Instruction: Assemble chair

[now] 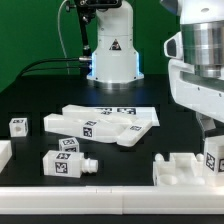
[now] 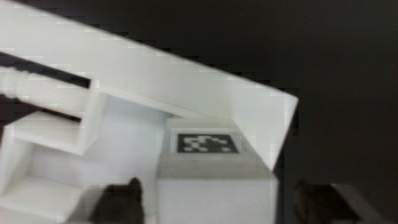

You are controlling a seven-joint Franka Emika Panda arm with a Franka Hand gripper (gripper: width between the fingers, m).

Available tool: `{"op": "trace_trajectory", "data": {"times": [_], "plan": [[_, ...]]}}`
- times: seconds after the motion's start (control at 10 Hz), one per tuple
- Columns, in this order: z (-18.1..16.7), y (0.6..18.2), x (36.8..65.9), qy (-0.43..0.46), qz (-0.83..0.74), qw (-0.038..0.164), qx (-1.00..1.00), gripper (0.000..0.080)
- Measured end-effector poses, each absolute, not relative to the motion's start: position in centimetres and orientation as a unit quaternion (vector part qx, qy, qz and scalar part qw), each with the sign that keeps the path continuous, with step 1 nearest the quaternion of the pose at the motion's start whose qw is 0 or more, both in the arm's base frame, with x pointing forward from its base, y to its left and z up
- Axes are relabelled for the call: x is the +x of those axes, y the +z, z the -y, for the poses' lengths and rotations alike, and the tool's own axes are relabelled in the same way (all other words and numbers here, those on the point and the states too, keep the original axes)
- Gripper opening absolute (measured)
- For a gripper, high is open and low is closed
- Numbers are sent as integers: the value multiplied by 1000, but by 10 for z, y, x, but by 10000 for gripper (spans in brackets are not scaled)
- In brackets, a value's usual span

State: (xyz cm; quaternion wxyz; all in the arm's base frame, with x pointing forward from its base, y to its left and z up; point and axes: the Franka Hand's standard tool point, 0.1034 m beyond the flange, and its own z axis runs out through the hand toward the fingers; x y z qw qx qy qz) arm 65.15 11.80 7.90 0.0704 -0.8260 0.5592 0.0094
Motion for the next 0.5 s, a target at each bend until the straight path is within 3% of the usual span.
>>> {"op": "trace_trajectory", "data": {"times": [0.1,0.2,0.5], "plan": [[-117,80,652,5,-486,71,-871,467],[-117,81,653,-3,-405,70,-912,609],[-117,80,652,-11,-305,66,-950,643]]}}
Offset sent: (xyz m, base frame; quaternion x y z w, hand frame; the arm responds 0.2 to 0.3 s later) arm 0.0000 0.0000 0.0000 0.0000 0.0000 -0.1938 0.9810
